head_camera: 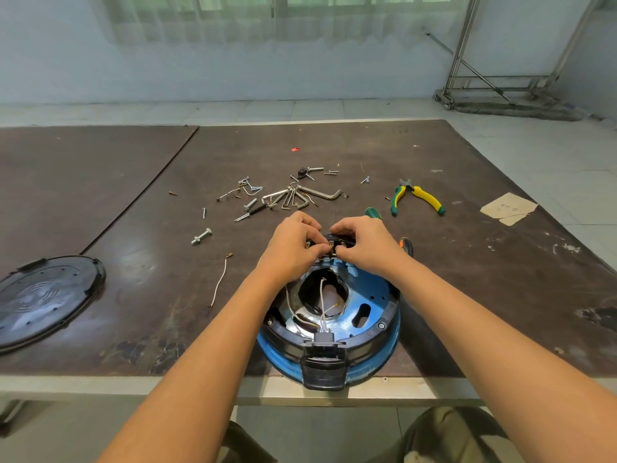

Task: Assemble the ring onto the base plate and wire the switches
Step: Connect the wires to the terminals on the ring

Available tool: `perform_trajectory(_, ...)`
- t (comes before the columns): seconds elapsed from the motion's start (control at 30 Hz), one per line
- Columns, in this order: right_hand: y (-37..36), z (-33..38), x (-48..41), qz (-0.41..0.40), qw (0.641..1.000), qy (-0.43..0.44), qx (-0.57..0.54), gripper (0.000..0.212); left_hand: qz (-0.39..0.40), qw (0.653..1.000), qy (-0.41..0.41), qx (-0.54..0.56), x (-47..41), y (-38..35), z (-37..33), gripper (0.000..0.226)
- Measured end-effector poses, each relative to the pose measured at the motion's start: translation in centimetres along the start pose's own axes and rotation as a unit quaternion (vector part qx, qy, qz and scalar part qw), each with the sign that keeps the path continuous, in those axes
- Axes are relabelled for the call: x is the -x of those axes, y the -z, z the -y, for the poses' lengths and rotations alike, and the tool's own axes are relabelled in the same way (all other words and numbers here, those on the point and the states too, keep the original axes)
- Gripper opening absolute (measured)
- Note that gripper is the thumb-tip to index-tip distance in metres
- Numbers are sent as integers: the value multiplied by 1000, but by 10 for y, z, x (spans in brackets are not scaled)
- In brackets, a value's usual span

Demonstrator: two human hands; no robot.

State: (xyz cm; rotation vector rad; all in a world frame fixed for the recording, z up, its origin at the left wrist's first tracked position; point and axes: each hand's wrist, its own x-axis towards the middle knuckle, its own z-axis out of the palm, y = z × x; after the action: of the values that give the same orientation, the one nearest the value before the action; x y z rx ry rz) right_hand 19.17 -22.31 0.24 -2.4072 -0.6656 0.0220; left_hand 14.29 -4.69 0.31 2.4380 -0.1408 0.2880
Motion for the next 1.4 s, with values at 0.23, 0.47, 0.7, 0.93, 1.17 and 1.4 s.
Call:
perform_trajectory(0.23,1,0,0,-2,1000,2,0,49,4,1000,1,3,0,1,0,6)
perform_trajectory(0.47,1,1,0,-1,1000,9,-1,50,8,1000,4,-2,-1,-1,2,4)
perform_trajectory(0.7,1,2,1,3,1000,7,1,53,12,1000,2,-1,0,0,2,6)
perform_trajectory(0.93,1,3,2,6,1000,9,3,54,19,1000,3,2,0,1,2,3)
perform_trajectory(1.17,1,4,2,3,1000,11,7,52,18,1000,6,-2,-1,0,3,4)
perform_trajectory(1.4,1,5,3,3,1000,9,9,50,22,1000,5,-7,-2,0,4,4)
